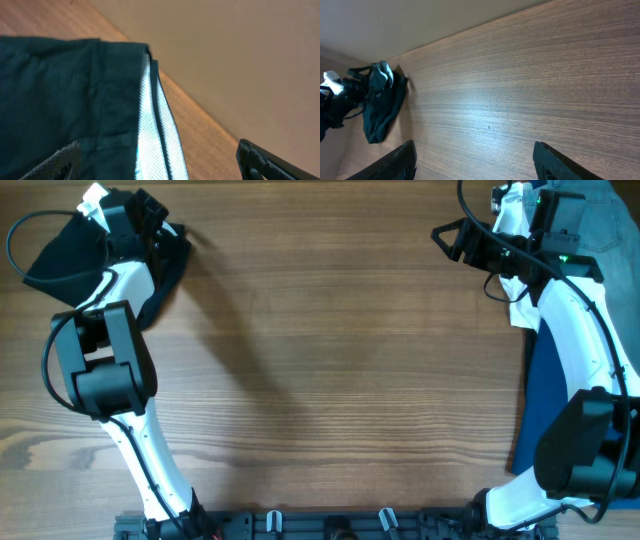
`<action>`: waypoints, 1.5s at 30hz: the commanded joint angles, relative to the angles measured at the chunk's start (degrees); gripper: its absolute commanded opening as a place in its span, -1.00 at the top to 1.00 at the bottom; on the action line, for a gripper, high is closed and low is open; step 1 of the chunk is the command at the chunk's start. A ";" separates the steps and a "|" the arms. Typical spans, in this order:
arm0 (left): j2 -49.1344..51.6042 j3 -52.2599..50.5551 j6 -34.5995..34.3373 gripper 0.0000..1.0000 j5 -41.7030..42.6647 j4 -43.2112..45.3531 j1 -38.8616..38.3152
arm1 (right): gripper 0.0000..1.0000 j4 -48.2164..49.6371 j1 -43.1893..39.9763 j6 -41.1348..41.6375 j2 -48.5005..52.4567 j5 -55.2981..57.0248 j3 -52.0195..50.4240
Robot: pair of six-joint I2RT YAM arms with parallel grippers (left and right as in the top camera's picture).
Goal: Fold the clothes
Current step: 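Carry the folded shorts with the left gripper to the table's top-left corner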
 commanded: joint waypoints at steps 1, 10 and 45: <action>-2.10 0.04 6.60 -1.00 0.33 1.42 -0.26 | -0.50 -0.35 0.22 -1.03 0.66 0.57 0.15; -19.74 0.04 35.78 -0.98 0.28 -42.12 -0.26 | -0.50 -0.87 0.22 -1.03 0.66 0.52 0.15; -1.79 -0.02 12.48 -0.93 23.10 -29.81 0.50 | -0.50 -3.34 0.57 -0.72 0.66 0.57 0.15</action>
